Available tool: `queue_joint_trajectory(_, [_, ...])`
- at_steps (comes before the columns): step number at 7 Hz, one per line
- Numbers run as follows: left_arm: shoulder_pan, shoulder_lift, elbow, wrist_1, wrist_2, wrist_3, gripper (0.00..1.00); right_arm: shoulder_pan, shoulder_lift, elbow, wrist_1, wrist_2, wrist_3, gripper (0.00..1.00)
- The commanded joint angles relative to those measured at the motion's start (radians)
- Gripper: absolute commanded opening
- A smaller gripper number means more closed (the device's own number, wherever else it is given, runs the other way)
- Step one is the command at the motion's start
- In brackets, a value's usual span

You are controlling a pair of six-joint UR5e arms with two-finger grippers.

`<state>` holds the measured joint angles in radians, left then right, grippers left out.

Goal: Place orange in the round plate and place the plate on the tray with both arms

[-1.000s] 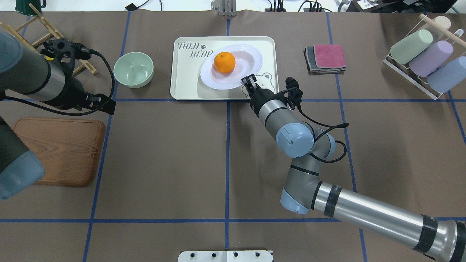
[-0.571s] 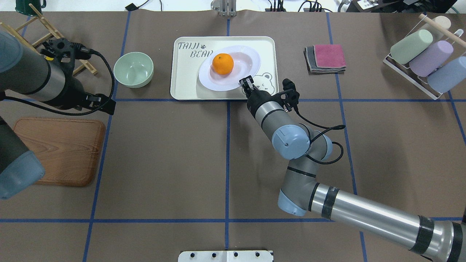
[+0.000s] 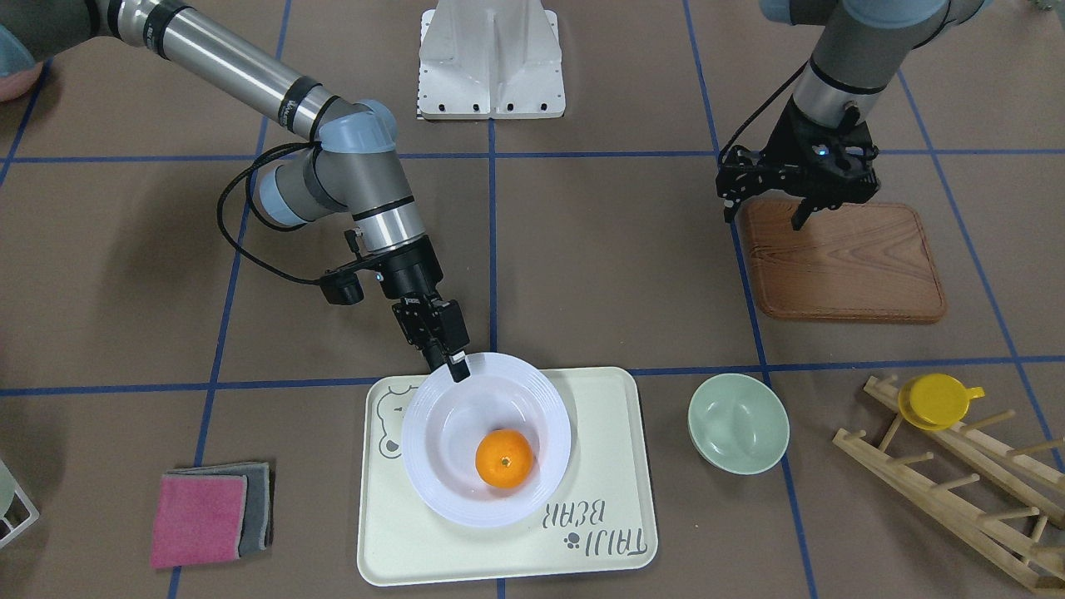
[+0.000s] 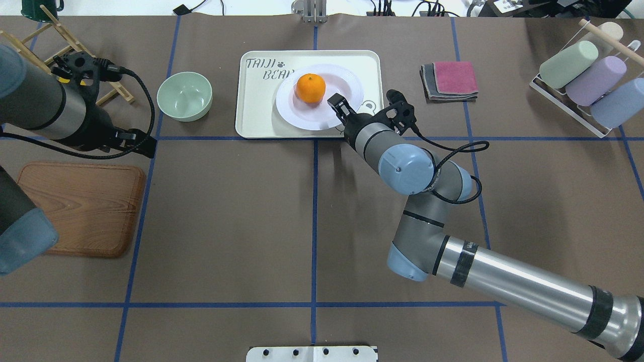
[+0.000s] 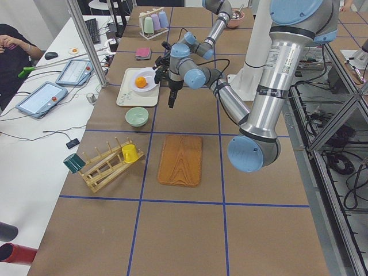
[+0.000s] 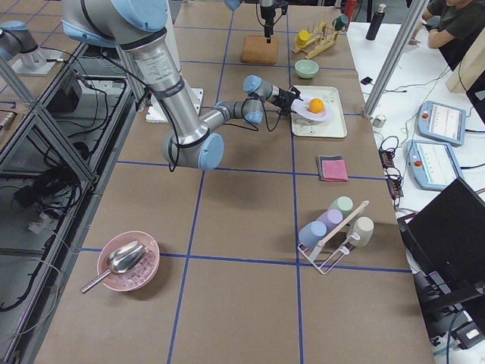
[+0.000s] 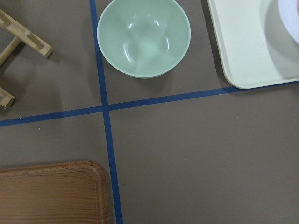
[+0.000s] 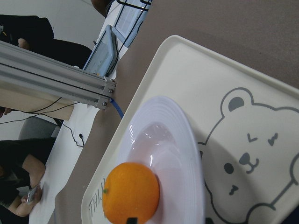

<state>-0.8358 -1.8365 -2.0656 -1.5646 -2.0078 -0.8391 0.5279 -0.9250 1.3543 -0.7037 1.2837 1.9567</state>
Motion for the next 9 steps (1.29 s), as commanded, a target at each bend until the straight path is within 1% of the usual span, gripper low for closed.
queue_joint_trajectory(1, [-0.015,0.000,0.001,0.000,-0.020,0.002,0.92,0.085,-0.037,0.130,-0.249,0.252,-0.305,1.00])
queue_joint_trajectory(2, [-0.019,0.000,0.001,0.000,-0.022,0.003,0.92,0.136,-0.043,0.175,-0.370,0.369,-0.441,1.00])
queue_joint_trajectory(3, [-0.025,0.002,0.004,0.001,-0.025,0.043,0.92,0.192,-0.095,0.252,-0.496,0.478,-0.645,1.00])
queue_joint_trajectory(4, [-0.058,0.026,0.009,0.003,-0.066,0.130,0.92,0.237,-0.119,0.320,-0.625,0.517,-0.856,1.00])
queue_joint_trajectory(5, [-0.104,0.072,0.012,0.003,-0.081,0.255,0.92,0.292,-0.117,0.351,-0.774,0.513,-0.983,1.00])
queue_joint_trajectory(6, [-0.182,0.132,0.034,0.005,-0.084,0.475,0.92,0.364,-0.112,0.368,-0.854,0.514,-1.144,1.00])
queue_joint_trajectory(7, [-0.278,0.166,0.080,0.006,-0.101,0.676,0.93,0.430,-0.126,0.396,-0.899,0.541,-1.290,1.00])
queue_joint_trajectory(8, [-0.366,0.172,0.157,0.006,-0.165,0.813,0.93,0.531,-0.150,0.405,-0.962,0.718,-1.347,1.00])
queue_joint_trajectory(9, [-0.452,0.172,0.229,0.006,-0.211,0.907,0.96,0.654,-0.181,0.404,-1.031,0.887,-1.510,1.00])
